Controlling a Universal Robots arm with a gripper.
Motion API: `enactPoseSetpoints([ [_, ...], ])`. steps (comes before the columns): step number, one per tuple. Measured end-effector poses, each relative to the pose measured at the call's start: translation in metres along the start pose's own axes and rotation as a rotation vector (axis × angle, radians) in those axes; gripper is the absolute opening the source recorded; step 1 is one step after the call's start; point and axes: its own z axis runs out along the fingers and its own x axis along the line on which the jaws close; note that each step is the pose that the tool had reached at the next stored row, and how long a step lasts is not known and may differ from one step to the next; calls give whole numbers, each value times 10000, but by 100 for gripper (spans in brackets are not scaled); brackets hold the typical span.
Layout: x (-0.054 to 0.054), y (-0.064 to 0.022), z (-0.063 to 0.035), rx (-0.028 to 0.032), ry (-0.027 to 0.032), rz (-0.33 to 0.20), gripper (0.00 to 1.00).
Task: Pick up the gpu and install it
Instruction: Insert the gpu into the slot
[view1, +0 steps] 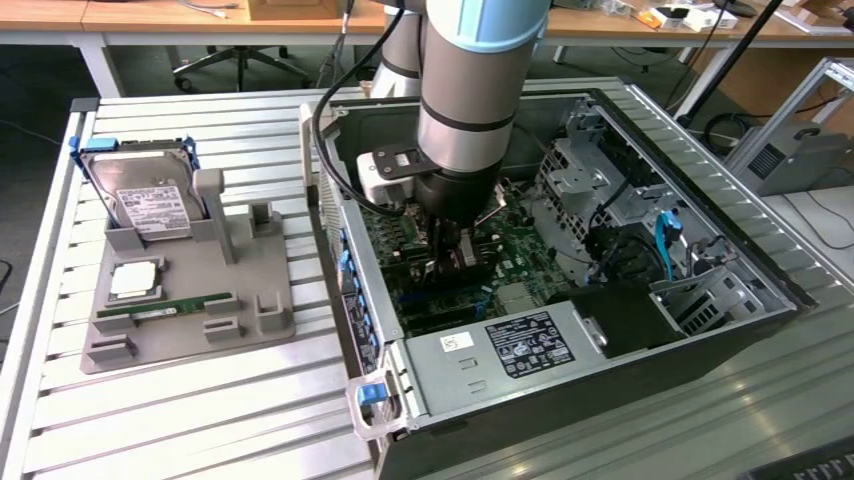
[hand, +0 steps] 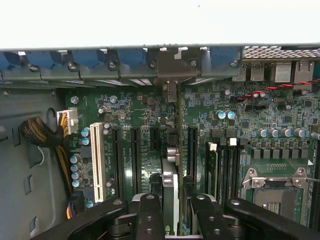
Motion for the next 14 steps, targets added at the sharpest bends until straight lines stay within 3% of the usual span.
enactPoseSetpoints([
  [14,-1,1,21,2,-6,0,28],
])
